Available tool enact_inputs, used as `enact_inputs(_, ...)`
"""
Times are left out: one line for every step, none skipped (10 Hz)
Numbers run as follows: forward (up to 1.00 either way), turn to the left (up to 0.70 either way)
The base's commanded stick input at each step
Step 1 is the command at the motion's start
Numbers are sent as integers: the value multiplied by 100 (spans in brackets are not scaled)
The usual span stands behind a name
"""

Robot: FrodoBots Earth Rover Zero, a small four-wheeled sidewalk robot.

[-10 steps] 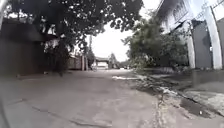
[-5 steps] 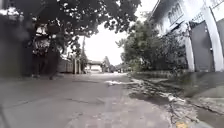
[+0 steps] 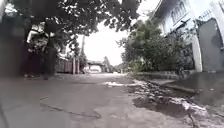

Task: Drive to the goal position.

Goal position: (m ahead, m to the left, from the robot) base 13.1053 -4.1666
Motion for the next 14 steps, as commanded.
enact_inputs(100, -1)
enact_inputs(100, -37)
enact_inputs(100, -40)
enact_inputs(100, -29)
enact_inputs(100, -7)
enact_inputs(100, 0)
enact_inputs(100, 0)
enact_inputs(100, 0)
enact_inputs(100, 0)
enact_inputs(100, -23)
enact_inputs(100, -31)
enact_inputs(100, -39)
enact_inputs(100, 0)
enact_inputs(100, 0)
